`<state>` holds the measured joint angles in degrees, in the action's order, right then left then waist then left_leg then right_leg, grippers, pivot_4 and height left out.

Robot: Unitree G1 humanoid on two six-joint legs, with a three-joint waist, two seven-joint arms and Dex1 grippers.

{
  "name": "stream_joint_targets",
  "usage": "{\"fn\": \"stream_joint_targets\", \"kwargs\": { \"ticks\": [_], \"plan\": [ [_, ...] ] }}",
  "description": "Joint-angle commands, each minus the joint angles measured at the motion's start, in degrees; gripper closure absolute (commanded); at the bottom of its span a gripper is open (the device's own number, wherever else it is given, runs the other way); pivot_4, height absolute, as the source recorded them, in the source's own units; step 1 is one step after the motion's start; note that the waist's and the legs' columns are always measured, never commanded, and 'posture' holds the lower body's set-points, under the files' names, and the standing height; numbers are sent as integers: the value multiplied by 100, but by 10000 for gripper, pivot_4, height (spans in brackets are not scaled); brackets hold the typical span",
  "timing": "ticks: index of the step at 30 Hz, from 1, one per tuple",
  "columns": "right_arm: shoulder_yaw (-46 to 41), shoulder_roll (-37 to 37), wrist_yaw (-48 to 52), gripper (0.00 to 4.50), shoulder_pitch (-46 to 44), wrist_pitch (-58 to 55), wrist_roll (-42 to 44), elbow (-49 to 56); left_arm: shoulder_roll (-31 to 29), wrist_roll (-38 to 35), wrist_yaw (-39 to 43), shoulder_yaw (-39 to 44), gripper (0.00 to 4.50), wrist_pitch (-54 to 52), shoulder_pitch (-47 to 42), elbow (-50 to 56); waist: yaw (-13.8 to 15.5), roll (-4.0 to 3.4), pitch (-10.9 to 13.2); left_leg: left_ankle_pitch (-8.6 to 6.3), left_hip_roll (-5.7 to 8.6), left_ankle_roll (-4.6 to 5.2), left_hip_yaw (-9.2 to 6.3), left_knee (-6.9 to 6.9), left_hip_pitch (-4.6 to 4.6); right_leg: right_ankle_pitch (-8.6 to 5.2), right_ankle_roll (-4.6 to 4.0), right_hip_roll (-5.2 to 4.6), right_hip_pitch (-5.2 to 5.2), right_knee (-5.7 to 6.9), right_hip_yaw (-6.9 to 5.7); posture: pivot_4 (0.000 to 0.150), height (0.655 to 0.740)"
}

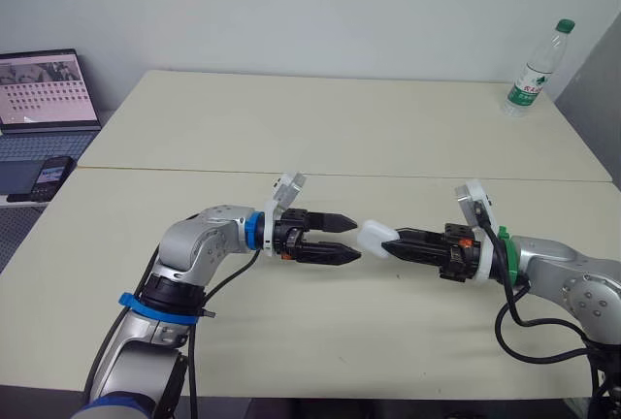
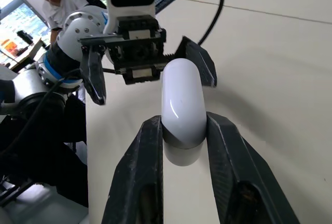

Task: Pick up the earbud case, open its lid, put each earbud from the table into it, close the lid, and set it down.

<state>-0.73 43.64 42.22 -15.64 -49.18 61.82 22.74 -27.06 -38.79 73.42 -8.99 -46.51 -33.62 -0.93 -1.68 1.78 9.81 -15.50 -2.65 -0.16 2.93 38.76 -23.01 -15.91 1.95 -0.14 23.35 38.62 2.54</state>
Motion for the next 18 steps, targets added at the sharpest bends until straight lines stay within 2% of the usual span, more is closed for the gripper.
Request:
{"fn": "stream_joint_targets", "kwargs": {
  "ticks": [1, 14, 18],
  "plan": [
    [-45, -72, 253, 37396, -177, 24, -32, 133, 41, -193, 113, -7, 266, -108, -38, 214, 1, 0, 0, 0, 0, 0, 0, 0, 0, 0, 0, -1, 0, 1, 0, 1500, 7362],
    [51, -224, 533, 37396, -274, 2, -424, 101, 42, -257, 104, 74, 266, -179, 56, 328, 1, 0, 1, 0, 1, 0, -1, 1, 0, 3, -5, -1, 0, 2, 0, 1500, 7362],
    [59, -234, 594, 37396, -267, 17, -517, 86, 36, -295, 116, 101, 12735, -179, 26, 293, 1, 0, 1, 0, 1, 0, -1, 1, 0, 4, -7, -1, 0, 1, -1, 1500, 7362]
  ]
}}
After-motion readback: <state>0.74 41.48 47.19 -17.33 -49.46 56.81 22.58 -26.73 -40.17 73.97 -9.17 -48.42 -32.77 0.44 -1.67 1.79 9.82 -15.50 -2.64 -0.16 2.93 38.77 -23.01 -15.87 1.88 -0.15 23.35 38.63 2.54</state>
